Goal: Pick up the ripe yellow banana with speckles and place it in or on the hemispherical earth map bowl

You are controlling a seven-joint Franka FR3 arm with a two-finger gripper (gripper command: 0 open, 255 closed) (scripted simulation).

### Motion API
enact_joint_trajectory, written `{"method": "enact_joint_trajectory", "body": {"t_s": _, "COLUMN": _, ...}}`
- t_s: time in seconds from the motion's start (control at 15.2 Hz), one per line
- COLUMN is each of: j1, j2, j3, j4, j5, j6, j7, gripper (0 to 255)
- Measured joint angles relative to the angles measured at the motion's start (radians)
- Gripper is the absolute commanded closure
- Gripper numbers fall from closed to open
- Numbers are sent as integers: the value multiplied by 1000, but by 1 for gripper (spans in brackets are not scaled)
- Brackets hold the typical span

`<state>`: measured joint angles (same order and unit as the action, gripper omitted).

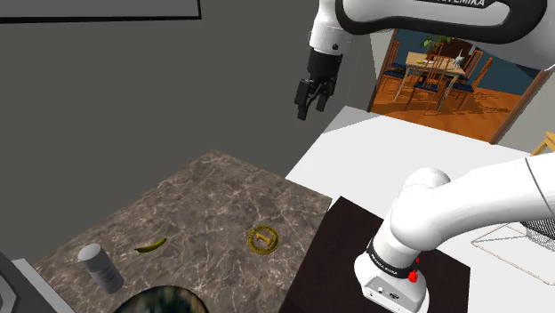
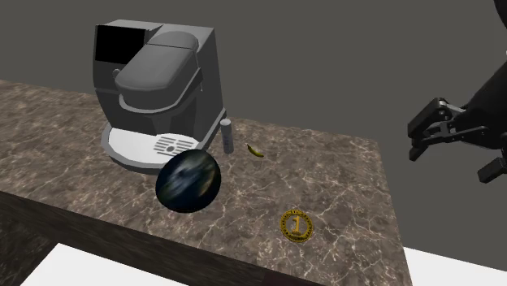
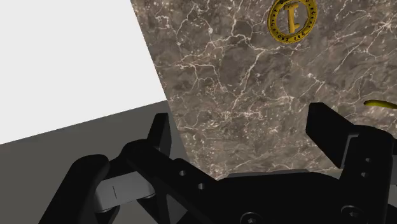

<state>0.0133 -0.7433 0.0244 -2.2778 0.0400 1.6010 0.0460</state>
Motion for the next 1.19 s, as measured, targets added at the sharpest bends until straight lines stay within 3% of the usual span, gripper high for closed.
{"method": "enact_joint_trajectory", "body": {"t_s": 0.46, "j1": 51, "j2": 151, "j3": 21, "j4": 23, "j5": 6, "j6": 105, "j7": -82, "gripper": 0}}
{"method": "enact_joint_trajectory", "body": {"t_s": 1.19, "j1": 146, "j2": 523, "j3": 86, "j4": 177, "j5": -1, "j6": 274, "j7": -249, "gripper": 0}}
